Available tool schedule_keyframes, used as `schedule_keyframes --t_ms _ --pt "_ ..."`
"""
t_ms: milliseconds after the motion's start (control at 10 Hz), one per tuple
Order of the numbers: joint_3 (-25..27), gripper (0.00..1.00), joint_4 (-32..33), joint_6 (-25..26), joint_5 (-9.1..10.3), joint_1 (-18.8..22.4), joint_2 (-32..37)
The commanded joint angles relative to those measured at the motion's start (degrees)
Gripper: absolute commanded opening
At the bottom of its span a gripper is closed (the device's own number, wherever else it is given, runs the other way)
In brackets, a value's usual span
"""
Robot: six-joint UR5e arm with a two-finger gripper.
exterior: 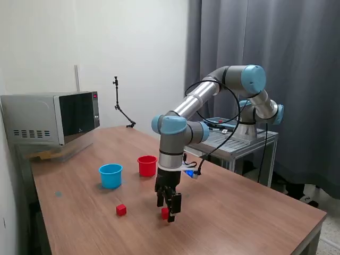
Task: Place red objects in the red bin, and blue objects in the blue bin.
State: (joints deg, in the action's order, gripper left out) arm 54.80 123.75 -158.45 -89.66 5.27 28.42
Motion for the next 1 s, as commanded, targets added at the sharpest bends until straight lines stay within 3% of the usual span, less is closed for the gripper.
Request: schedule_keyframes --t_ms 0,100,900 --pt "-0.2 1.0 0.0 -0.4 -0.08 0.0 0.0" --pt "-0.5 0.0 -0.1 -0.4 -0.25 0.0 0.0" --pt "-0.2 0.0 -0.2 -0.5 -0.61 0.1 0.5"
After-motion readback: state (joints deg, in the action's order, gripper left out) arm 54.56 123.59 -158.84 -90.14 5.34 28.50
